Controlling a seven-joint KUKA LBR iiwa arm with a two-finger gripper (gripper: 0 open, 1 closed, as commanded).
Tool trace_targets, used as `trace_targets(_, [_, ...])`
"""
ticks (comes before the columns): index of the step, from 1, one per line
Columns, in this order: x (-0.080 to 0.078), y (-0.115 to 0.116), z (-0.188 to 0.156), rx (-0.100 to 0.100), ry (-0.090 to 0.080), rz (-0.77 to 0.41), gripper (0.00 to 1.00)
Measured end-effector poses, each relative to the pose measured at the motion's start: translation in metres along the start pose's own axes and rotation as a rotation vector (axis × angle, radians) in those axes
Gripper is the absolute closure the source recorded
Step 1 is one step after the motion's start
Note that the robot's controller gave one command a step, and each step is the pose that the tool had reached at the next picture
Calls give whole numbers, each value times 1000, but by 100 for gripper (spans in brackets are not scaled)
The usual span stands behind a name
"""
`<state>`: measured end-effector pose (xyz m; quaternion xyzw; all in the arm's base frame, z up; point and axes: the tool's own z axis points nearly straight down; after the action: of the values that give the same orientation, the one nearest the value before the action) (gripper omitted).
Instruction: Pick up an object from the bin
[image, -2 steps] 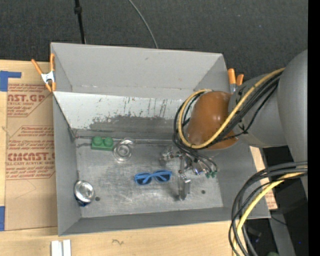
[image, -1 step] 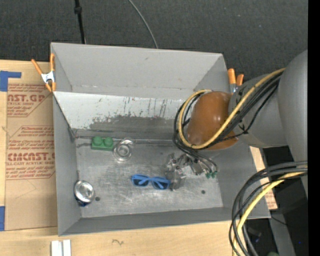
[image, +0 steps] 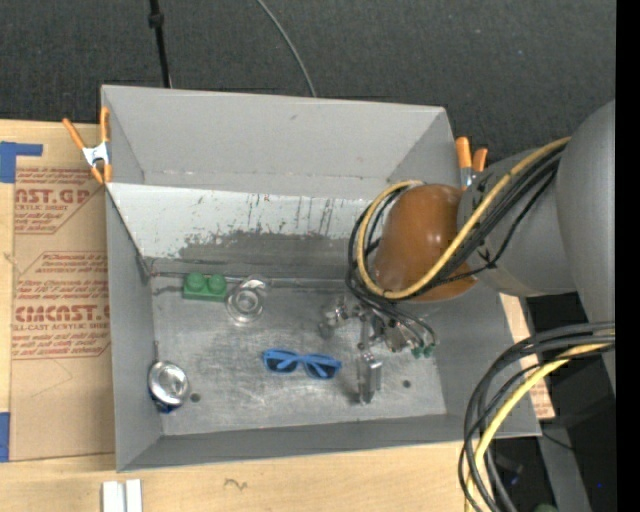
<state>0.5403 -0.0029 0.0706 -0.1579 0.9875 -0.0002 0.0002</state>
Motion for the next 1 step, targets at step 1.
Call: trace_targets(1, [6,75,-1,-3,-5,-25,0])
